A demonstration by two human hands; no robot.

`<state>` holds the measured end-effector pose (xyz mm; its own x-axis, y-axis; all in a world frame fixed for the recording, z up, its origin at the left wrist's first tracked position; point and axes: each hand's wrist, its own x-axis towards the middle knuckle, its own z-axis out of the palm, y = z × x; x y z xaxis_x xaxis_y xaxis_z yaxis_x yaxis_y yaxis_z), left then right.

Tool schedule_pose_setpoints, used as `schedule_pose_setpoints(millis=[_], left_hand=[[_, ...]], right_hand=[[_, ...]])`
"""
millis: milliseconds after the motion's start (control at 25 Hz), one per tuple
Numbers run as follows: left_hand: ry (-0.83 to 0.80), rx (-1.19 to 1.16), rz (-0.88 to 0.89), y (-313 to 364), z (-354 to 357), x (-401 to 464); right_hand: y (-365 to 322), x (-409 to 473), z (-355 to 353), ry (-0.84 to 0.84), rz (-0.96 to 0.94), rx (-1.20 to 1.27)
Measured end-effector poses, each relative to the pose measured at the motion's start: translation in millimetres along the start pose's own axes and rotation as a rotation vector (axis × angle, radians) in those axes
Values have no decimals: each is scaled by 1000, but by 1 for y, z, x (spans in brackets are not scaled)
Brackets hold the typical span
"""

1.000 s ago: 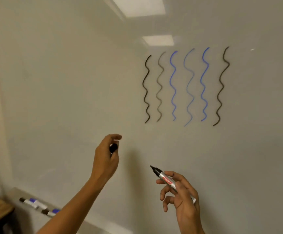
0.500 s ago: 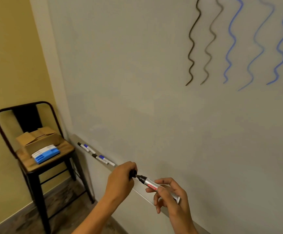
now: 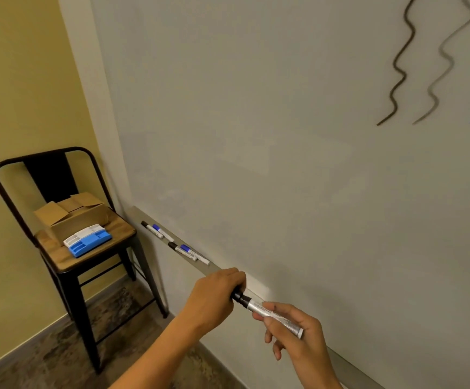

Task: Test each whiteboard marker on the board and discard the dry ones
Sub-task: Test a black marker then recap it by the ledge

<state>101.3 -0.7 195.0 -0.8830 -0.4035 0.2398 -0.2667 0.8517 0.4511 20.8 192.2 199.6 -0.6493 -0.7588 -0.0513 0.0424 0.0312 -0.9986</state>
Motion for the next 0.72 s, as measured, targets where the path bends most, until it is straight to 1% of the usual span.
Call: schedule_pose_setpoints(millis=[80,120,240,360,560,720], left_hand=[[-157,-261,9,-20,-1,-1],[-195,-347,16,-29,-1,-1],[-190,-490,3,-53,-2,0],[-158,-557,-24,-78,-1,5],[-235,-652,-46,-115,-3,16],[-268,-711,-63,-128,-4,32]], right_hand=[[3,11,7,5,36,-74],[4,16,13,13,54,-106],[10,35,38,48,89,-140],[15,48,66,41,116,-135],[24,73,102,80,161,-106],[28,89,109,83,163,-121]])
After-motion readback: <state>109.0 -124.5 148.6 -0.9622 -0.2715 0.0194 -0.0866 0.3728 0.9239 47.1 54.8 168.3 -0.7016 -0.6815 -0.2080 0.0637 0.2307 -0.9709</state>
